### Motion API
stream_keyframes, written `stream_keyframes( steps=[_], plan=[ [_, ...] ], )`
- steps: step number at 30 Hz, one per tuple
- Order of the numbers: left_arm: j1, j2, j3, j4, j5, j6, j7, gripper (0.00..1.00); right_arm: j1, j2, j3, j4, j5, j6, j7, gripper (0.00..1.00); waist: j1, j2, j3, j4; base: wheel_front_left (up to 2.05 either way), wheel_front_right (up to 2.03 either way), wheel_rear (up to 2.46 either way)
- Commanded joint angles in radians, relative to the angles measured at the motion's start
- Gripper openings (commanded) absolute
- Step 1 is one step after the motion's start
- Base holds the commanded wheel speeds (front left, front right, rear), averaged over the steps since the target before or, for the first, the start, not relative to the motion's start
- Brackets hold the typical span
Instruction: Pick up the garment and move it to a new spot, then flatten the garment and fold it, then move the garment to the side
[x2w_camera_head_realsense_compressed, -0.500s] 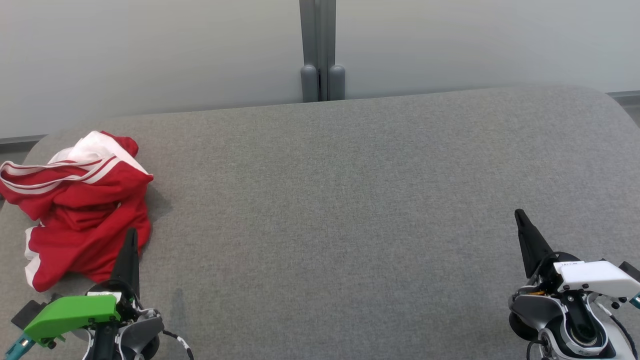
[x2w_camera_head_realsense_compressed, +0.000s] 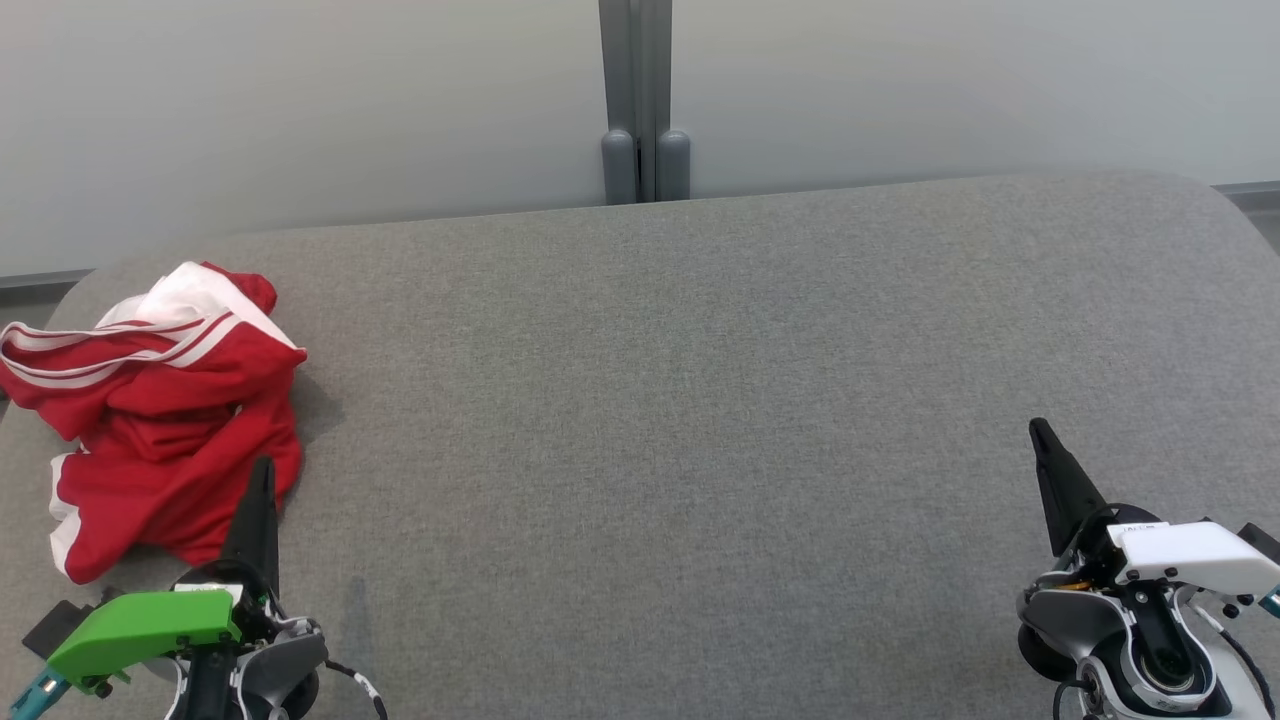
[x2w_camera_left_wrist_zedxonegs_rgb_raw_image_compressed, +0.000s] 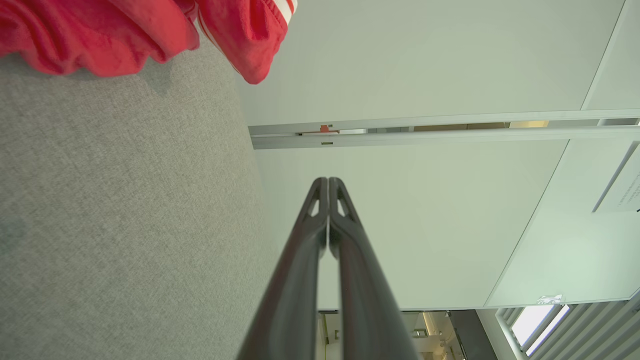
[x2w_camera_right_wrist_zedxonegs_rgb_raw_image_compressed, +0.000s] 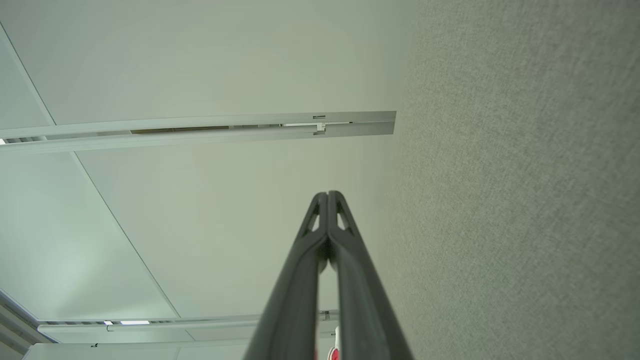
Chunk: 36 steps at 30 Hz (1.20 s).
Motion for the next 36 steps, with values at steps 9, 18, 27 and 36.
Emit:
stream_keyframes(
  steps=[9, 18, 27, 36],
  plan=[
    [-0.019, 0.001, 0.004, 0.002, 0.006, -0.002, 0.001, 0.0, -0.014, 0.0, -0.004, 0.002, -0.006, 0.001, 0.002, 0.0, 0.0, 0.0, 0.0, 0.0, 0.0, 0.0, 0.0],
    [-0.019, 0.0, 0.005, 0.002, 0.007, -0.002, 0.002, 0.0, -0.014, 0.0, -0.004, 0.002, -0.006, 0.001, 0.003, 0.0, 0.0, 0.0, 0.0, 0.0, 0.0, 0.0, 0.0],
    [-0.019, 0.0, 0.005, 0.002, 0.007, -0.002, 0.002, 0.0, -0.014, 0.001, -0.005, 0.002, -0.007, 0.001, 0.004, 0.0, 0.0, 0.0, 0.0, 0.0, 0.0, 0.0, 0.0],
    [0.008, -0.004, -0.005, 0.009, 0.0, 0.001, -0.001, 1.0, 0.009, 0.005, 0.003, 0.012, -0.003, 0.0, -0.001, 1.0, 0.0, 0.0, 0.0, 0.0, 0.0, 0.0, 0.0]
  ],
)
